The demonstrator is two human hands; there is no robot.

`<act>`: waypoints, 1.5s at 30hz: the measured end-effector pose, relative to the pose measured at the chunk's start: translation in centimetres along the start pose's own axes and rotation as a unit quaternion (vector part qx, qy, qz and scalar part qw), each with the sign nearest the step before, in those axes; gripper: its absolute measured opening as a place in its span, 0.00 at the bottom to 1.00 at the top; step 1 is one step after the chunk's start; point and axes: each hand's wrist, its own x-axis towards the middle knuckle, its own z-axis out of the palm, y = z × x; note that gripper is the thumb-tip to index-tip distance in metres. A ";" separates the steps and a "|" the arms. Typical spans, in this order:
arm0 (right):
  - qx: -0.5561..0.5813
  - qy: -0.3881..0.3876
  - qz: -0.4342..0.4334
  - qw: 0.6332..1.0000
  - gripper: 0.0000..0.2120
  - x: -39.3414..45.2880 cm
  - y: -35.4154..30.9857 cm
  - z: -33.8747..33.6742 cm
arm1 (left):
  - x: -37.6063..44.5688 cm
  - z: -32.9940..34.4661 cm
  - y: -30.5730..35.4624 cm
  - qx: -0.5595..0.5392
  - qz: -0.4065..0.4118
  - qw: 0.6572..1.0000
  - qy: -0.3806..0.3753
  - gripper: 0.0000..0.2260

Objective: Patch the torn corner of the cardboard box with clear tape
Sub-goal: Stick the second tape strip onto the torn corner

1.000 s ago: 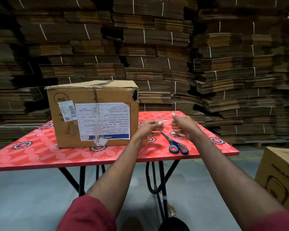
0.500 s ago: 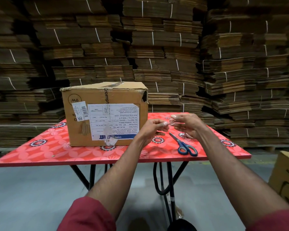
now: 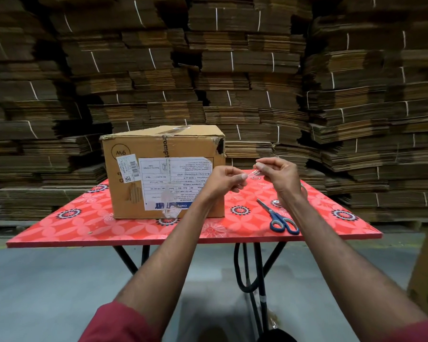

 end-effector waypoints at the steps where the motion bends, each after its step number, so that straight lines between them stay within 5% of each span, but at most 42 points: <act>1: 0.000 0.006 -0.012 1.000 0.05 0.0 0.1 0.6 | -0.1 -0.3 0.2 0.027 0.013 0.999 0.019 0.08; 5: 0.011 0.013 -0.040 0.999 0.05 -0.3 -0.2 3.1 | -1.1 -1.8 0.9 0.084 0.043 0.994 0.059 0.09; 10: 0.001 0.011 -0.087 0.996 0.05 -0.6 -0.6 5.1 | -2.6 -3.3 2.1 -0.010 0.030 0.997 0.072 0.12; 16: 0.061 0.002 -0.082 0.995 0.06 -1.3 -1.1 6.9 | -3.0 -3.8 2.2 0.046 0.037 0.992 0.115 0.01; 20: 0.055 0.021 -0.081 0.995 0.06 -1.4 -0.7 7.5 | -3.0 -3.8 2.0 0.050 0.032 0.989 0.137 0.03; 33: -0.026 0.038 -0.088 0.995 0.20 -1.0 -0.2 8.3 | -2.4 -4.1 2.2 0.036 0.032 0.976 0.213 0.03; 39: -0.081 0.026 -0.114 0.990 0.08 -1.0 -0.3 8.1 | -2.5 -4.5 2.3 0.094 0.062 0.970 0.218 0.04; 45: -0.007 0.022 -0.083 0.996 0.04 -0.4 0.0 8.5 | -2.7 -4.3 2.6 0.108 0.076 0.964 0.229 0.04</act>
